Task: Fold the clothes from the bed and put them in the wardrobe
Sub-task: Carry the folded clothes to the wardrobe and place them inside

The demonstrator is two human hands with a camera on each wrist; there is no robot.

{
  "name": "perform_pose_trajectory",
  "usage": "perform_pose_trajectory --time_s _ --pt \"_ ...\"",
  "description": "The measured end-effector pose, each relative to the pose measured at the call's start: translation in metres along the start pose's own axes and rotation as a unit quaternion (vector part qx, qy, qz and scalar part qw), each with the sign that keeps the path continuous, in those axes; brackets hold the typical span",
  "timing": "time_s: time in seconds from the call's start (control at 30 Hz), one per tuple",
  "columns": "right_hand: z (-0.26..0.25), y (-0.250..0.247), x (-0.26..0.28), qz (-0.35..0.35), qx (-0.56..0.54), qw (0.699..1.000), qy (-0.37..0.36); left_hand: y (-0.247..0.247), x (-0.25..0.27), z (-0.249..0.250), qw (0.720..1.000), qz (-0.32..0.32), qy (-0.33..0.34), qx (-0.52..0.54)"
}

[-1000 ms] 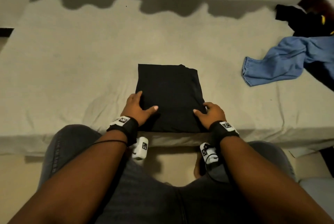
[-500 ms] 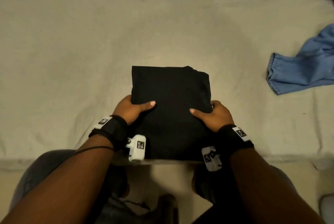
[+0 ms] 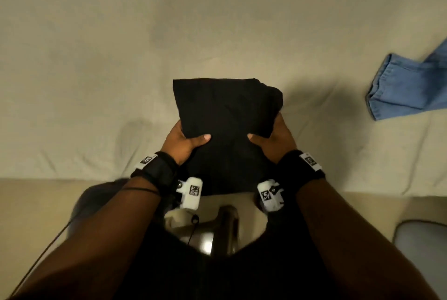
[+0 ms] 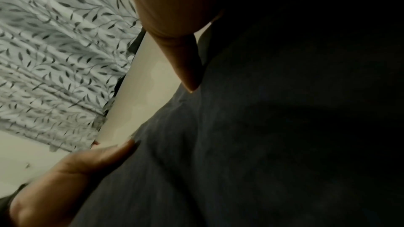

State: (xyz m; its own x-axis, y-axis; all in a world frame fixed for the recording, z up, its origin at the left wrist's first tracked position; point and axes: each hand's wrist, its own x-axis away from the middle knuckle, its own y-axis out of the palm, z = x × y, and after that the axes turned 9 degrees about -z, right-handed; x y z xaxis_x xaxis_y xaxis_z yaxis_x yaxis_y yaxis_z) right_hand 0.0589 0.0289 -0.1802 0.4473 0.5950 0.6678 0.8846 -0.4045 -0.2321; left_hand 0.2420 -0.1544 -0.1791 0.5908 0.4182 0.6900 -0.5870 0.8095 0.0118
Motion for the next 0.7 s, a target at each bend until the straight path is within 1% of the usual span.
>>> perform_pose_trajectory --time_s 0.03,0.1,0.2,0.27,0.33,0.37,0.43,0.5,0.53,0.57,0.63,0.7 --pt "-0.012 -0.003 0.012 -0.01 0.011 1.0 0.002 0.002 0.014 0.01 1.0 0.008 -0.007 0.008" --pt "-0.05 -0.01 0.039 -0.032 0.032 0.999 0.003 0.0 0.049 0.04 0.999 0.016 -0.009 0.045" --pt "-0.119 -0.02 0.072 -0.06 0.048 0.997 0.003 -0.01 0.104 0.094 0.993 0.002 -0.01 0.119" --pt "-0.173 -0.023 0.095 -0.078 0.051 0.996 -0.008 -0.028 0.143 0.136 0.984 -0.007 -0.016 0.178" --pt "-0.232 -0.023 0.12 -0.097 0.007 0.995 -0.026 -0.055 0.182 0.176 0.974 -0.039 -0.028 0.223" --pt "-0.256 -0.023 0.13 -0.105 -0.045 0.993 -0.043 -0.067 0.198 0.193 0.966 -0.064 -0.037 0.247" --pt "-0.306 -0.021 0.149 -0.126 -0.171 0.974 -0.084 -0.1 0.233 0.225 0.953 -0.109 -0.037 0.282" --pt "-0.349 -0.008 0.165 -0.166 -0.287 0.937 -0.111 -0.135 0.261 0.247 0.942 -0.133 -0.01 0.308" --pt "-0.363 0.0 0.17 -0.18 -0.335 0.918 -0.109 -0.148 0.27 0.254 0.937 -0.14 -0.001 0.32" --pt "-0.377 0.011 0.174 -0.192 -0.378 0.901 -0.093 -0.163 0.278 0.26 0.936 -0.14 0.006 0.324" --pt "-0.398 0.041 0.18 -0.237 -0.429 0.871 -0.021 -0.194 0.289 0.269 0.936 -0.14 0.013 0.322" --pt "-0.414 0.069 0.181 -0.273 -0.418 0.866 0.027 -0.219 0.297 0.273 0.938 -0.132 0.027 0.32"
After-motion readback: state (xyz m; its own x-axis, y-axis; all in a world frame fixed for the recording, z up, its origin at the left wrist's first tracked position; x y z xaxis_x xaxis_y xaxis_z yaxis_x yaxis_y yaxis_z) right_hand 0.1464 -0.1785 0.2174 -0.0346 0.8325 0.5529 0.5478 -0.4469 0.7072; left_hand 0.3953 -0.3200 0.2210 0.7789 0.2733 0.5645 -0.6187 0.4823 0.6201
